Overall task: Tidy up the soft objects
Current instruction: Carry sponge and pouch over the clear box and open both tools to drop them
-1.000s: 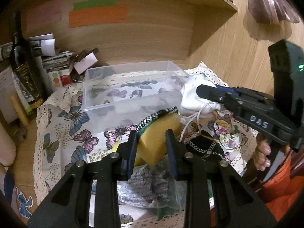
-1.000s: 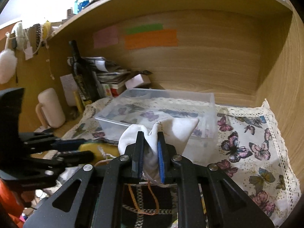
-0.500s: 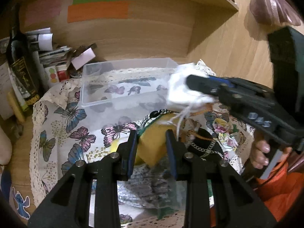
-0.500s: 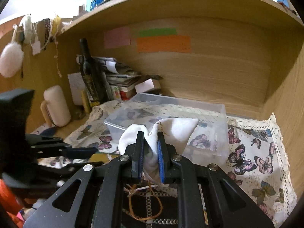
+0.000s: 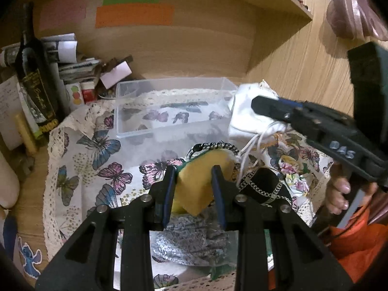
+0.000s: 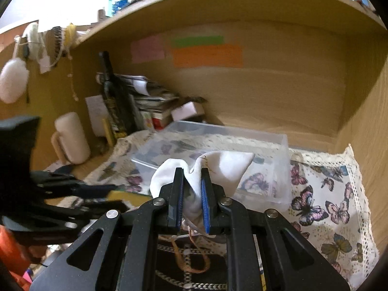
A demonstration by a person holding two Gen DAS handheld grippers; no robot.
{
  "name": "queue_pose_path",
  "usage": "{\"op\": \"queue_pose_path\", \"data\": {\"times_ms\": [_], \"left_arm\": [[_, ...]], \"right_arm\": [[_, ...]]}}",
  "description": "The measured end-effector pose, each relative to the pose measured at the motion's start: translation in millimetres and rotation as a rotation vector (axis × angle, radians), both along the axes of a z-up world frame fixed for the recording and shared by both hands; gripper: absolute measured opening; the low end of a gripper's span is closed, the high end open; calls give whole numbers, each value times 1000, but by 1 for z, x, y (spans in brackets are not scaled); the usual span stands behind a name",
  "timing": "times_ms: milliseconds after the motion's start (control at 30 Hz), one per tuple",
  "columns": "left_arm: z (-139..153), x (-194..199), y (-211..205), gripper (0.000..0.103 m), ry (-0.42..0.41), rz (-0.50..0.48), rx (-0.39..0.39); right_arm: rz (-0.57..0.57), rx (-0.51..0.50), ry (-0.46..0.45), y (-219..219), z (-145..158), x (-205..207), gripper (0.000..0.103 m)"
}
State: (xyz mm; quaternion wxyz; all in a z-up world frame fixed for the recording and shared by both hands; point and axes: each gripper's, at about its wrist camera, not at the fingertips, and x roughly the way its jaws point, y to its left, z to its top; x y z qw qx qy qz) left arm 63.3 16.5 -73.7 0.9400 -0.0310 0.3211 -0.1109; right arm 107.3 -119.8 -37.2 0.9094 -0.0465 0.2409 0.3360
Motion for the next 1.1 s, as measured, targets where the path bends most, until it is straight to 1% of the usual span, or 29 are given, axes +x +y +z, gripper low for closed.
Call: {"op": "queue_pose_path", "data": {"times_ms": [133,267,367,500,700,867,1000,1100], "left_arm": [[1,-1,-4,30,-9,-13,-8],[11,-8,0,29,-44,-3,-8],[20,-12,9,29,-72,25,-9],[30,-7,22,29,-97,60,-19],[50,19,37,29,-143,109,-28],[63,43,43,29,-163,130,-27],[67,64,45,29,-168,153,-11],[62,84,46,29,-146,160,6]], "right_arm": [[15,-46,-11,13,-6,-4,12],[-24,-92,3,16,-19,6,12],[-46,-72,20,6,-18,13,12],[-74,-45,0,-6,-5,13,12],[-124,-37,-81,-17,25,22,12],[-150,-17,-114,-21,45,40,12],[-167,-19,-128,-17,53,56,12],[-182,-38,-127,-13,50,70,12]]}}
